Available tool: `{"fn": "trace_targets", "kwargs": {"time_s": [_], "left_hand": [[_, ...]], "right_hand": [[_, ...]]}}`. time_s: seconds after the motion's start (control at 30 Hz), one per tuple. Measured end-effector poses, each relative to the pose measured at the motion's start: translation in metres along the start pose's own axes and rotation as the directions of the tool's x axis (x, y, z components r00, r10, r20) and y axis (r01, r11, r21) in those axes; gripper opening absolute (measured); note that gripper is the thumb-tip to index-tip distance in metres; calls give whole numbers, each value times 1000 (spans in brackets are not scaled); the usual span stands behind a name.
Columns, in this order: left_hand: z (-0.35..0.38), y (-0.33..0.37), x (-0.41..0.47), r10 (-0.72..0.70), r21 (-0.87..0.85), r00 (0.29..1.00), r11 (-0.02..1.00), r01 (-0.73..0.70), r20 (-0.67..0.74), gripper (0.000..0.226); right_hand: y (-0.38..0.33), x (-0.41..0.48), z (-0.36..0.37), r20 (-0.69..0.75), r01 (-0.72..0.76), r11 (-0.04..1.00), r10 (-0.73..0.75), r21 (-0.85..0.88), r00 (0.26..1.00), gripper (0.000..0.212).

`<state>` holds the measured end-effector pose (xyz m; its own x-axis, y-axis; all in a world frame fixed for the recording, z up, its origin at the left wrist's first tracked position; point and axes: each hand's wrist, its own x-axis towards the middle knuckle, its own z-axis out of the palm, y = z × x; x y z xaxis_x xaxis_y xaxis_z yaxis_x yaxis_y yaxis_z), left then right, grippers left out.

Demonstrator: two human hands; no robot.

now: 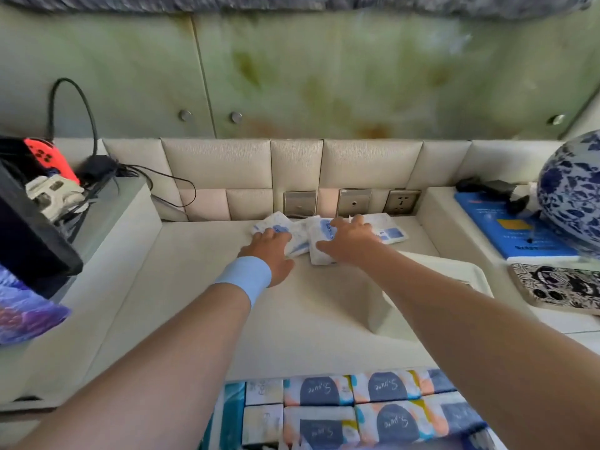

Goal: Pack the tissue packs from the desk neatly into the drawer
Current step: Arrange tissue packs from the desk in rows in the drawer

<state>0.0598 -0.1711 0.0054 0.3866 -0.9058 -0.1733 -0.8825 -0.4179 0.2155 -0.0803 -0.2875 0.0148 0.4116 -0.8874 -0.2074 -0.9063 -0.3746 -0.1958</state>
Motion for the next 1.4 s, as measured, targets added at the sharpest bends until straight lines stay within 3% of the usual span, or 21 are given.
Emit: {"fn": "trace_targets", "kwargs": {"time_s": [0.17,0.27,0.43,0.57,0.7,0.87,1.1,1.3,1.4], "left_hand": [[14,-5,34,-6,-66,996,998,0,-86,59],[18,-5,48,-15,-159,994,987,-3,-109,61],[20,-14,67,-16,-97,998,995,10,-69,63],[21,-22,73,-79,-37,994,996,82,75,65],[26,-34,63,-59,108,980,993,38,190,70],[17,-42,21,-3,153,976,988,-32,220,75],[27,-45,-49,-17,145,976,989,-14,215,77],[21,-42,-79,-89,262,971,965,29,221,67],[21,-34,-84,-35,283,993,959,1,114,67]], "right_hand": [[-3,42,2,152,-137,987,149,-83,977,129],[1,43,8,248,-156,986,166,-61,954,131],[-6,43,27,220,-69,992,92,-110,971,131],[-9,31,41,214,37,998,-24,-53,977,130],[-18,7,54,199,136,989,-124,-48,972,130],[-23,-29,57,225,250,964,-225,-88,948,119],[-41,-90,73,278,359,927,-319,-108,906,112],[-58,-113,60,199,355,934,-343,-30,918,53],[-59,-109,51,-45,252,967,-250,33,967,30]]}}
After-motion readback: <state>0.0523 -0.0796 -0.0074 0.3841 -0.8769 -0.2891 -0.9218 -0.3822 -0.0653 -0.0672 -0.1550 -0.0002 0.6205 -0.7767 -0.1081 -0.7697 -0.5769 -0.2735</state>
